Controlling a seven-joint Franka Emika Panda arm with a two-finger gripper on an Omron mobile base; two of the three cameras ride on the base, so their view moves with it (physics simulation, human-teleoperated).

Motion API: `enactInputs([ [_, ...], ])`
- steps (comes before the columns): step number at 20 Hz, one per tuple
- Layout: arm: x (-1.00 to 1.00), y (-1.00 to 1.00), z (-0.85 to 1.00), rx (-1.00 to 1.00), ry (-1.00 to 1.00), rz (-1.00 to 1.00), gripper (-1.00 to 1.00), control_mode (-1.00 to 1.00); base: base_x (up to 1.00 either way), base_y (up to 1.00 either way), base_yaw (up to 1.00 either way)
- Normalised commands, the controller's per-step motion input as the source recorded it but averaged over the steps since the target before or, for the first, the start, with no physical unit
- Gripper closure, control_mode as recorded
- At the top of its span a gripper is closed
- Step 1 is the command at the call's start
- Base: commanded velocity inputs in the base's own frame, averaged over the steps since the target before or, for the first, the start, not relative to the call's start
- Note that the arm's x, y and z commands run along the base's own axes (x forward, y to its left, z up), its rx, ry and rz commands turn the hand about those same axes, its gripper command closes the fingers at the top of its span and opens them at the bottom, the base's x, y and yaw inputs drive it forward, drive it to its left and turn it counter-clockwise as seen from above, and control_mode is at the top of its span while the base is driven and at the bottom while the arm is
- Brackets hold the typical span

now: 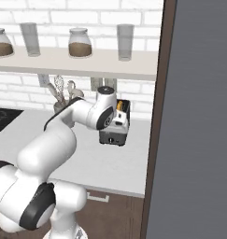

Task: Start the toaster. Once the lever pops up, take the bread to the plate on the dining counter.

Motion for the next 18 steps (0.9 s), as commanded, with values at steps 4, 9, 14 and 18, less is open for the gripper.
enactInputs([
  [4,0.19,0.07,0.12,0.0,-0.01,0.0,1.0,-1.0,0.0,0.0,0.0],
  [9,0.36,0.34,0.0,0.0,-0.02,0.0,1.0,-1.0,0.0,0.0,0.0],
  [14,0.45,0.18,0.0,0.0,-0.04,0.0,1.0,-1.0,0.0,0.0,0.0],
  [18,0.28,-0.02,0.0,0.0,-0.02,0.0,1.0,-1.0,0.0,0.0,0.0],
])
